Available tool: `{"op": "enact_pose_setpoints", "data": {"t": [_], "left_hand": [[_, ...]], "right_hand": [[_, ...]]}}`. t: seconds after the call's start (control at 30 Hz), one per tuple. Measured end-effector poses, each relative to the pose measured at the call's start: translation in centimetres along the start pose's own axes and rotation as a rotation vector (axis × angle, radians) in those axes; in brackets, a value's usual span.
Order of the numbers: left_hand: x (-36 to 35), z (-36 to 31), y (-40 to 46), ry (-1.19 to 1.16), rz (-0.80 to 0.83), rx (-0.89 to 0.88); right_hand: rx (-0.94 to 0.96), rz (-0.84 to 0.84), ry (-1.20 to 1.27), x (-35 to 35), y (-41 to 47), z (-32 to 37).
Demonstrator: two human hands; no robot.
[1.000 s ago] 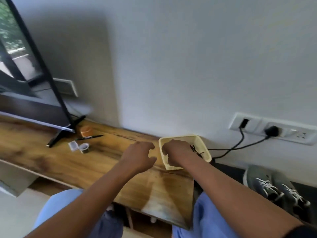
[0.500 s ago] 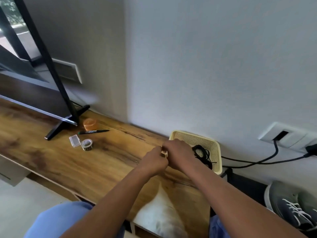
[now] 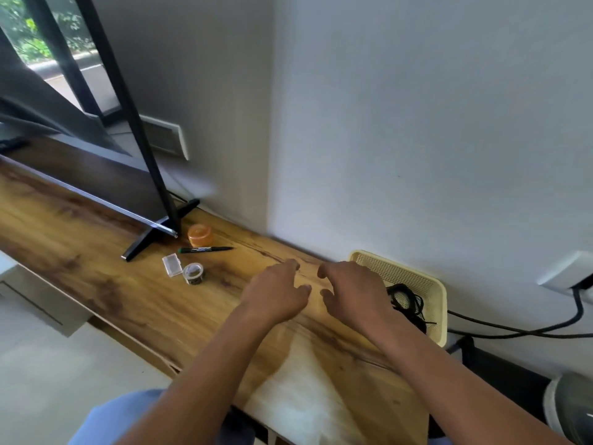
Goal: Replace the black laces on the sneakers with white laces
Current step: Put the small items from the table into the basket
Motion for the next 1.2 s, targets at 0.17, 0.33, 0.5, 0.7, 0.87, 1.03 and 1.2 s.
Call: {"op": "enact_pose_setpoints", "data": {"t": [0.17,0.33,0.5,0.7,0.87,1.03,1.2], "left_hand": [[5.4,5.4,0.7,0.137,-0.132,0.127],[8.1,11.8,1.2,0.139,-0.186,0.308],[8.1,16.1,2.2,0.185,-0.249,0.385],[6.1,17.1,4.0,0.273,-0.311,0.392],[5.5,18.2,5.1,0.351,-0.301,0.367],[5.3,19.6,5.3,0.298,-0.272,0.371],[6.2,19.2,5.2,0.291,-0.3,0.375]], "right_hand": [[0.141,-0.009,0.102,0.0,2.3,3.6],[0.24,-0.031,0.23,-1.6,7.1,7.8],[0.3,-0.055,0.274,-4.9,12.5,12.2],[0.318,-0.085,0.182,-8.9,17.0,14.9],[0.28,-0.083,0.116,-10.8,19.1,15.8],[0.277,-0.074,0.119,-12.5,19.5,16.2],[0.256,-0.019,0.177,-12.3,17.9,16.4]]}}
Point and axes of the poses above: each hand's wrist, its own y-axis towards the middle knuckle, its own x-axis out of the back of the hand, z = x × y, the point moved 2 cm from there along y, towards the middle knuckle, and after that the axes turned 1 degree about y, right-handed, at the moved point
